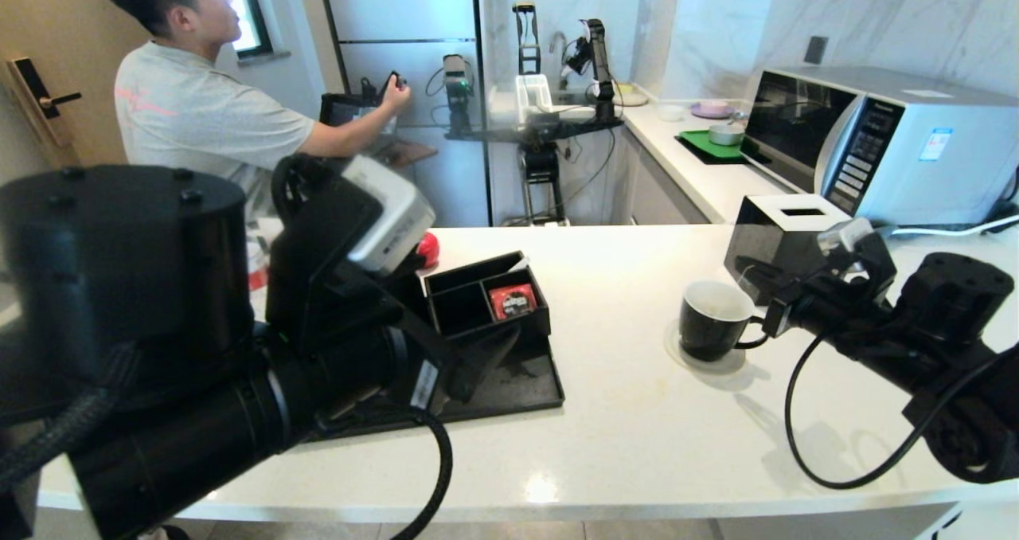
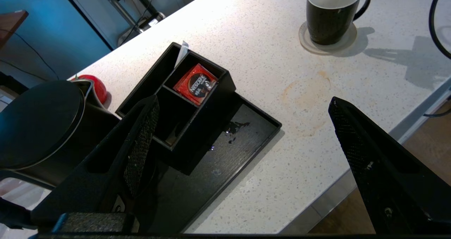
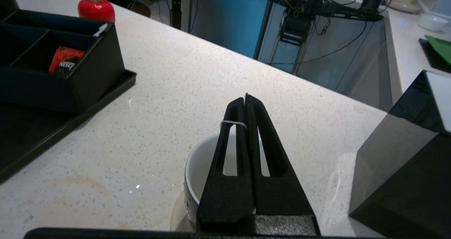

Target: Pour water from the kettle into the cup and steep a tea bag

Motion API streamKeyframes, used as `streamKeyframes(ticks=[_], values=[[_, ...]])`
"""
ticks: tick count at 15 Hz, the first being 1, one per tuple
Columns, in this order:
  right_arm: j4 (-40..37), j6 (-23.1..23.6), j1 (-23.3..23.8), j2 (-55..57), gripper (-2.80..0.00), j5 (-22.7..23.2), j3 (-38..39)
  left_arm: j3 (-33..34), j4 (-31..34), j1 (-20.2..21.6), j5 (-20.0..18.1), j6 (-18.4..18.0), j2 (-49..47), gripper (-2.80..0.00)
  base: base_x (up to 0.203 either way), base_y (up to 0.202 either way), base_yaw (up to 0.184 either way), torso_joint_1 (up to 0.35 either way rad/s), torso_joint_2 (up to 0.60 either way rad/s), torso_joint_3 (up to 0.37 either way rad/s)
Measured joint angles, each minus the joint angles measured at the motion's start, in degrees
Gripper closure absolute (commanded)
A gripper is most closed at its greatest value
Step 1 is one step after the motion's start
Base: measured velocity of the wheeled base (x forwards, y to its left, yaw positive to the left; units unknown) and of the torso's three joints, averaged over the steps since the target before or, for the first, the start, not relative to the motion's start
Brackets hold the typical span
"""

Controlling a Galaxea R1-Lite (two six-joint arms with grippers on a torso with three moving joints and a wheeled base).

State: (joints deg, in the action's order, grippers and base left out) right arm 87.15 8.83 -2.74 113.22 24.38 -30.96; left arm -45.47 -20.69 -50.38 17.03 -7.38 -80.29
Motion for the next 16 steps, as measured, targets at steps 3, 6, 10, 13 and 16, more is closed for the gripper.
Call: streamKeyframes(ticks=[3, 6, 10, 13, 16], values=[[0.06, 0.26, -0.01, 0.63, 0.0, -0.02, 1.87, 0.02, 0.0, 0.02, 0.0, 0.03, 0.02, -2.8, 0.0, 0.0, 0.0, 0.0, 0.0, 0.0], [0.07, 0.23, -0.04, 0.61, 0.0, -0.02, 2.54, 0.02, 0.02, 0.02, -0.09, 0.03, 0.05, -2.8, 0.0, 0.0, 0.0, 0.0, 0.0, 0.0], [0.05, -0.08, -0.01, -0.81, 0.0, -0.09, 0.7, 0.02, 0.0, 0.02, -0.09, 0.03, 0.07, -2.8, 0.0, 0.0, 0.0, 0.0, 0.0, 0.0], [0.09, -0.19, 0.05, -2.87, 0.0, -0.05, -2.19, -0.01, 0.0, 0.02, -0.17, 0.03, 0.07, -2.8, 0.0, 0.0, 0.0, 0.0, 0.0, 0.0], [-0.35, -0.59, 0.05, -4.93, 0.0, 0.04, -5.44, -0.04, 0.0, -0.05, -0.2, -0.01, 0.09, -2.8, 0.0, 0.0, 0.0, 0.0, 0.0, 0.0]])
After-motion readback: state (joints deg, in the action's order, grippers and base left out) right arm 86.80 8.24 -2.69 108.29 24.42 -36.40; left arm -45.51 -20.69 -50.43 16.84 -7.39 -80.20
